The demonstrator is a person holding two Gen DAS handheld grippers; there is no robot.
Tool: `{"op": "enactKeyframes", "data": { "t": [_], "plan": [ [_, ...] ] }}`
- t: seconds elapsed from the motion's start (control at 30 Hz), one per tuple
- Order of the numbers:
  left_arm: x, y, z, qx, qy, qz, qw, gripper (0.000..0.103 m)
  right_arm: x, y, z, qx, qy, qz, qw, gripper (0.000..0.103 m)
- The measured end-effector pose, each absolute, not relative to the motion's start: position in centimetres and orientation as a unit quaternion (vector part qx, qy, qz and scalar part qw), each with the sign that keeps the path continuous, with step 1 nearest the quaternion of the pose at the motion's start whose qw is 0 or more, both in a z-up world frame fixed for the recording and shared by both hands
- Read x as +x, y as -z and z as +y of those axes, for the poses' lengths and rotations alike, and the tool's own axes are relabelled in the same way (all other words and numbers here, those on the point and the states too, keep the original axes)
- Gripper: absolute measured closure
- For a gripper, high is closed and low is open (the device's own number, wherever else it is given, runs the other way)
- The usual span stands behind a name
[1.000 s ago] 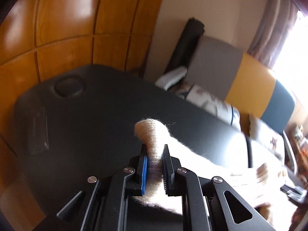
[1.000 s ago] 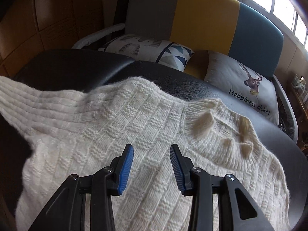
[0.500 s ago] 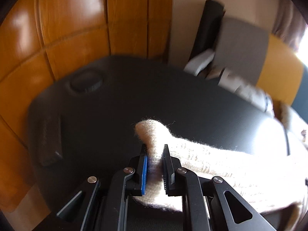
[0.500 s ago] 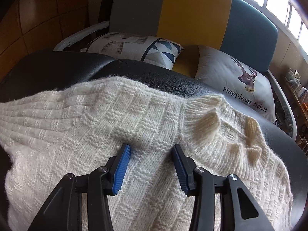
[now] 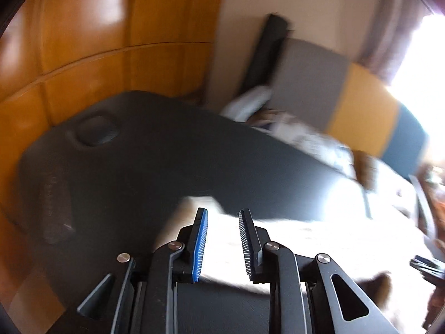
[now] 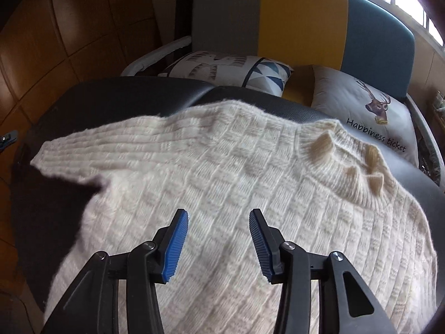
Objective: Fold clothes
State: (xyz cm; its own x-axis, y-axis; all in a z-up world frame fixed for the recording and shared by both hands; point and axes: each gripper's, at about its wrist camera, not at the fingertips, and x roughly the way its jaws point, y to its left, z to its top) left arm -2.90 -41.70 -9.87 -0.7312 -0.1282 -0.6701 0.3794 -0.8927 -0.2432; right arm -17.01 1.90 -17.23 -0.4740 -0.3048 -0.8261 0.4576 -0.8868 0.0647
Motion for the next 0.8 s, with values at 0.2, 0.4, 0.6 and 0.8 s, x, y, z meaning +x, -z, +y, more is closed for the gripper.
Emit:
{"op": "enactKeyframes", "data": {
  "t": [0.2, 0.4, 0.6, 0.8],
  "plan": [
    [-6.1, 13.5, -30.0, 0.399, 0.89, 0.208, -0.074, 0.079, -14.5, 19.1, 2.5, 0.474, 0.85, 0.082, 0.215, 0.057],
    [-10.1, 17.1, -21.1, 0.464, 0.835, 0.245, -0.169, 0.079, -14.7, 19.5, 3.5, 0.467, 0.852, 0.081, 0.221, 0.056],
    [-11.1, 17.5, -17.9, 0.475, 0.809, 0.283, -0.199, 0.08, -14.7, 19.9, 3.9, 0.446, 0.86, 0.082, 0.235, 0.055],
    [-12.7, 17.8, -17.0, 0.489, 0.846, 0.174, -0.125, 0.098, -15.1, 20.4, 3.8, 0.434, 0.874, 0.096, 0.196, 0.054]
  ]
}}
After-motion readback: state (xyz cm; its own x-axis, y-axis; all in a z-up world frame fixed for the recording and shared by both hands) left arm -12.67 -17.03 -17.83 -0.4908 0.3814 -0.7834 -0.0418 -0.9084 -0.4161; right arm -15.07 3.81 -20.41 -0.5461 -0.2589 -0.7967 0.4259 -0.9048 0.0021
